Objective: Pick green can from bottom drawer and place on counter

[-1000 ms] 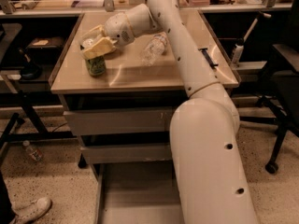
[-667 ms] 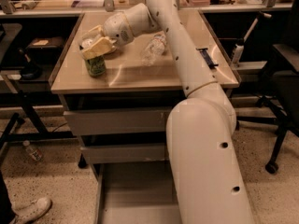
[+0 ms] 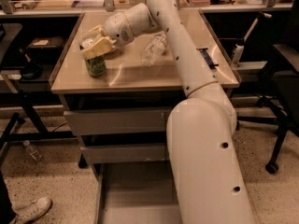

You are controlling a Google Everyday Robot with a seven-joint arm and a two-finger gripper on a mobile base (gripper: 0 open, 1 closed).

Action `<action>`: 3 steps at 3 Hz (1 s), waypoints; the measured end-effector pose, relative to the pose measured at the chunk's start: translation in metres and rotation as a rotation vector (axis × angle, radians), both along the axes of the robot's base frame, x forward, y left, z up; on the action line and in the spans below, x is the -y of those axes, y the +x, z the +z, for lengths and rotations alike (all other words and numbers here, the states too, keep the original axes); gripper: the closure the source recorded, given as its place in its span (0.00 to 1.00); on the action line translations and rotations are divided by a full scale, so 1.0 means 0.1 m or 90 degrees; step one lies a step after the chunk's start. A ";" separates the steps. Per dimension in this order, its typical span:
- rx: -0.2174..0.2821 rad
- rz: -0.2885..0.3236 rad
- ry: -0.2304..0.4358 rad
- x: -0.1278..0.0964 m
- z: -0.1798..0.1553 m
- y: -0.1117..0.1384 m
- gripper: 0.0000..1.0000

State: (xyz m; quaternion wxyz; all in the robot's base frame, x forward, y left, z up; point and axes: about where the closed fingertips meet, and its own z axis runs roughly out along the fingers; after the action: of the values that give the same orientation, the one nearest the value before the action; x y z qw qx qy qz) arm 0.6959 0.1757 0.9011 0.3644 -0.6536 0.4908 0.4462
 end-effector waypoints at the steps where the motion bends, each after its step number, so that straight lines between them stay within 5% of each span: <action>1: 0.000 0.000 0.000 0.00 0.00 0.00 0.34; 2: 0.000 0.000 0.000 0.00 0.00 0.00 0.11; 3: 0.000 0.000 0.000 0.00 0.00 0.00 0.00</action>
Offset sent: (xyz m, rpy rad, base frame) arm 0.0000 0.0000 0.0000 0.0000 0.0000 0.0000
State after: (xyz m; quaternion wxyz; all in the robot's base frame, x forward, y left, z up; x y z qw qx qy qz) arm 0.6959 0.1758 0.9011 0.3644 -0.6536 0.4908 0.4462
